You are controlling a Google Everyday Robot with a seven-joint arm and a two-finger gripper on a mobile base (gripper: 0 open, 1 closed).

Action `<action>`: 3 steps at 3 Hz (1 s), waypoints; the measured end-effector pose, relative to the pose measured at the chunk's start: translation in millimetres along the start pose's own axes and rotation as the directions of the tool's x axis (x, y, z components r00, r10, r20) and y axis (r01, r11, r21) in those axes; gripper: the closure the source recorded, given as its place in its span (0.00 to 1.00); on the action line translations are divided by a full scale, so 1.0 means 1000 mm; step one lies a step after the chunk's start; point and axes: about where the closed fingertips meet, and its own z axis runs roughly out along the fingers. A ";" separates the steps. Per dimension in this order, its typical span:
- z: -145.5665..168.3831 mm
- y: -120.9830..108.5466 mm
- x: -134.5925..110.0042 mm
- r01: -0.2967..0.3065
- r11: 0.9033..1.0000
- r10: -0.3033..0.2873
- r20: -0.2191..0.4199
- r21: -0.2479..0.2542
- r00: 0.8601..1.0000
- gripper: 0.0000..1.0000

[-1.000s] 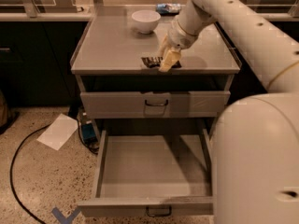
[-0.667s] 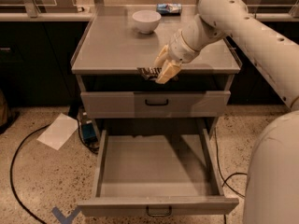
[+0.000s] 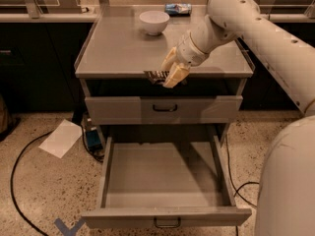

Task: Place rxbar chocolate into middle drawer

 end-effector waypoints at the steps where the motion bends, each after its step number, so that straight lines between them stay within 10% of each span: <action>1: 0.002 0.015 -0.009 0.058 0.998 -0.058 0.030 0.001 0.998 1.00; 3: 0.022 0.083 -0.012 0.122 0.992 -0.119 0.097 -0.035 0.988 1.00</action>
Offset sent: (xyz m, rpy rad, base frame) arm -0.0937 0.0137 -0.0318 0.0836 -0.0586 0.1720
